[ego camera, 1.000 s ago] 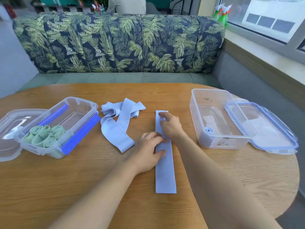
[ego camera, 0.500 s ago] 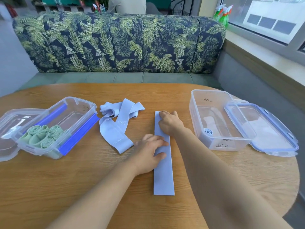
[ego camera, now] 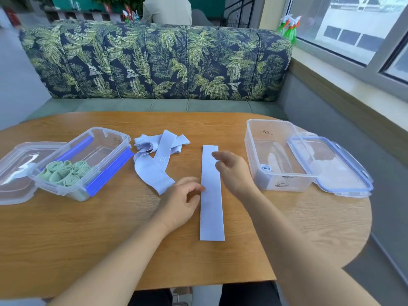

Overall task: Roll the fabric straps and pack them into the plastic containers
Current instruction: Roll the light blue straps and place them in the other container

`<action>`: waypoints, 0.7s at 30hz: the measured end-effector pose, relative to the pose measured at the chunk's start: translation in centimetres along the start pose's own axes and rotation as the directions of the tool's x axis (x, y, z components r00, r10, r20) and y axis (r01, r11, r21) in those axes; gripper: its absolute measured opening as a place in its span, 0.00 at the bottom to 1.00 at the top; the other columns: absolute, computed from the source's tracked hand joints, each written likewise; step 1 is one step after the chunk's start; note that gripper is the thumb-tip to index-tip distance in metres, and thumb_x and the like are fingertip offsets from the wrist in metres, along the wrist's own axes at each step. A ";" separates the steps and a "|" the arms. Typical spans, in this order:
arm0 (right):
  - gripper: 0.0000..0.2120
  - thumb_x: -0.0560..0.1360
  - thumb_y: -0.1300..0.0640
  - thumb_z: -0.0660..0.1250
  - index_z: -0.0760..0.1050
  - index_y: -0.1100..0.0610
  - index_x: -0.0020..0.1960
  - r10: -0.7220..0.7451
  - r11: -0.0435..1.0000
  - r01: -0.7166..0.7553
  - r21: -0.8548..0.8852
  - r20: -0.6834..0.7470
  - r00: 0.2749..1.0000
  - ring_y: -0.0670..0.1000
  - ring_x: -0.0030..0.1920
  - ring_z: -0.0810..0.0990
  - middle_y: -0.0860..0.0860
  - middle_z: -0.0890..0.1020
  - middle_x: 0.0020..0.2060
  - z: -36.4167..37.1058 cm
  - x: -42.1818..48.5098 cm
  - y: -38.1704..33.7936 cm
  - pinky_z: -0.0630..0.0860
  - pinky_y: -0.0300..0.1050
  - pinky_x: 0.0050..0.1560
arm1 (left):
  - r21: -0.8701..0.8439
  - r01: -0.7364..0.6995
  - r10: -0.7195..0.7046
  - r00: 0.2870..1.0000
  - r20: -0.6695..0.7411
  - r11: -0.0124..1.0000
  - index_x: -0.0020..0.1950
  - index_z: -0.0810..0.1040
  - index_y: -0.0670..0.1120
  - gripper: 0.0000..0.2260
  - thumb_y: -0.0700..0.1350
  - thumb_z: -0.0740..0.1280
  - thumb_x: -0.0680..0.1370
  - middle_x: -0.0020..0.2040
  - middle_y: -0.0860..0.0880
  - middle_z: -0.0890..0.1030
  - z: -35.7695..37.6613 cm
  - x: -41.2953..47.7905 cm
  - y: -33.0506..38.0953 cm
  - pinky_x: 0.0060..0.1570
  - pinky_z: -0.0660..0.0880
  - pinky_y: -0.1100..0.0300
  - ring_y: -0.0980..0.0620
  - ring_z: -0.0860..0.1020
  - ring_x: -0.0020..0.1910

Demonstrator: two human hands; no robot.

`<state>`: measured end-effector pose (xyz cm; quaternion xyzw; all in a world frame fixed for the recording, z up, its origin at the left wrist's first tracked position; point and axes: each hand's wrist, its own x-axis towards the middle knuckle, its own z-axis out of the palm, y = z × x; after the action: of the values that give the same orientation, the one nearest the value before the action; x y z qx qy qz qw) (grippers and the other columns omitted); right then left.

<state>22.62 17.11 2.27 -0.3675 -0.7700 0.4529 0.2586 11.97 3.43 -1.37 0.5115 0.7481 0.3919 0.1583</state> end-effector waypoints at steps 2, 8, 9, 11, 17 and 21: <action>0.15 0.77 0.64 0.61 0.80 0.55 0.58 -0.026 1.000 0.026 -0.010 -0.038 0.999 0.43 0.54 0.80 0.46 0.83 0.53 -0.5 -3.2 0.4 0.75 0.39 0.56 | -0.017 -0.004 0.003 0.998 -0.066 1.000 0.48 0.83 0.50 0.07 0.38 0.69 0.75 0.56 0.61 0.76 -0.1 -1.5 0.1 0.56 0.67 0.75 0.65 0.75 0.55; 0.06 0.72 0.60 0.70 0.84 0.51 0.45 -0.073 0.977 0.080 -0.197 0.042 0.996 0.41 0.38 0.77 0.42 0.81 0.36 -1.3 -10.8 2.6 0.76 0.40 0.44 | -0.085 0.037 -0.043 0.997 -0.061 0.996 0.41 0.81 0.51 0.06 0.40 0.73 0.73 0.47 0.59 0.79 0.4 -5.6 1.0 0.51 0.74 0.68 0.62 0.77 0.47; 0.06 0.72 0.59 0.70 0.84 0.51 0.44 -0.098 0.962 0.112 -0.249 0.067 0.993 0.42 0.39 0.77 0.43 0.81 0.37 -1.3 -11.6 3.0 0.76 0.41 0.44 | -0.089 0.047 -0.051 0.998 -0.047 0.995 0.40 0.81 0.52 0.07 0.40 0.73 0.73 0.46 0.58 0.79 0.5 -6.2 1.2 0.50 0.75 0.66 0.61 0.78 0.45; 0.05 0.72 0.58 0.71 0.84 0.51 0.45 -0.154 0.930 0.180 -0.321 0.105 0.982 0.43 0.42 0.76 0.44 0.80 0.39 -1.2 -12.8 3.6 0.75 0.41 0.45 | -0.074 0.060 -0.061 0.998 -0.007 0.995 0.40 0.79 0.57 0.10 0.40 0.72 0.73 0.46 0.57 0.79 0.9 -6.9 1.6 0.51 0.75 0.64 0.61 0.78 0.45; 0.08 0.73 0.57 0.71 0.83 0.53 0.52 -0.196 0.883 0.242 -0.402 0.152 0.969 0.47 0.45 0.77 0.47 0.77 0.46 -0.4 -14.1 4.1 0.75 0.44 0.45 | 0.006 0.020 -0.020 0.999 0.026 1.000 0.44 0.81 0.53 0.08 0.39 0.71 0.74 0.48 0.57 0.79 2.0 -7.4 2.3 0.54 0.75 0.58 0.60 0.77 0.49; 0.07 0.74 0.57 0.70 0.84 0.55 0.51 -0.221 0.867 0.259 -0.427 0.138 0.966 0.47 0.43 0.75 0.49 0.77 0.46 -0.4 -13.9 4.2 0.71 0.42 0.42 | 0.080 0.003 -0.007 0.999 0.052 0.997 0.46 0.82 0.49 0.05 0.39 0.70 0.75 0.49 0.57 0.78 2.1 -7.5 2.4 0.54 0.74 0.57 0.57 0.77 0.49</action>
<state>32.60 7.49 -2.22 -0.2986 -0.9023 0.2460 0.1901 18.07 -1.95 -2.14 0.5257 0.7601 0.3479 0.1579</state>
